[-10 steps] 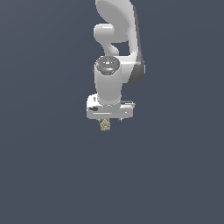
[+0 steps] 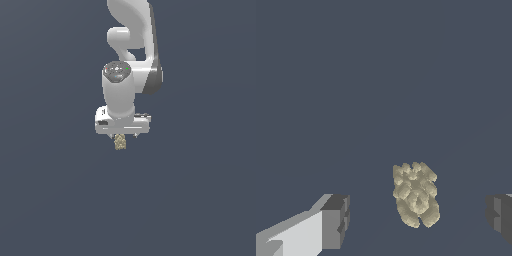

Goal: Pick up the object and move it to a goal position.

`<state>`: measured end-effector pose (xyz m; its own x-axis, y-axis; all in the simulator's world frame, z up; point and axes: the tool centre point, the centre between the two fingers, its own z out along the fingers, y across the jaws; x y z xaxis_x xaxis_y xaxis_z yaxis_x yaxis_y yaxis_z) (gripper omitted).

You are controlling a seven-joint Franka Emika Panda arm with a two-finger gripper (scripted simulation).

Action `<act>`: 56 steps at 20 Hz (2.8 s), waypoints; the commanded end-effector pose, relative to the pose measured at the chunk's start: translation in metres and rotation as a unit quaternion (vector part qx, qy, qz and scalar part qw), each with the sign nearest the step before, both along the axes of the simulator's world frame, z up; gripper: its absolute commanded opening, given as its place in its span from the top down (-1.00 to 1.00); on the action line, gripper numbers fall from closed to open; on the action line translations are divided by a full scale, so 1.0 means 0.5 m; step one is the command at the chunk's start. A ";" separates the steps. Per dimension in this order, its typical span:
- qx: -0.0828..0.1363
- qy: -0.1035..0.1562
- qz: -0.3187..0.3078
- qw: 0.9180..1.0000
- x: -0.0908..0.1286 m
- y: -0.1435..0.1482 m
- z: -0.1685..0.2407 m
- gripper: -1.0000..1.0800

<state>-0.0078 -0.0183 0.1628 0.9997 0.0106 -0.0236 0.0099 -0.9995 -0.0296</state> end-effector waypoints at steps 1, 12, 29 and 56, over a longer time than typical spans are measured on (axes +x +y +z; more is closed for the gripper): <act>0.002 0.000 -0.002 1.000 0.001 -0.003 0.005 -0.92; -0.003 -0.004 0.013 1.000 -0.023 -0.017 -0.031 -0.92; -0.014 -0.013 0.056 0.998 -0.100 -0.052 -0.119 -0.92; -0.014 -0.013 0.056 0.998 -0.101 -0.052 -0.219 1.00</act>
<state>-0.0575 -0.0438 0.0547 0.9925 0.1225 0.0027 0.1225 -0.9925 0.0002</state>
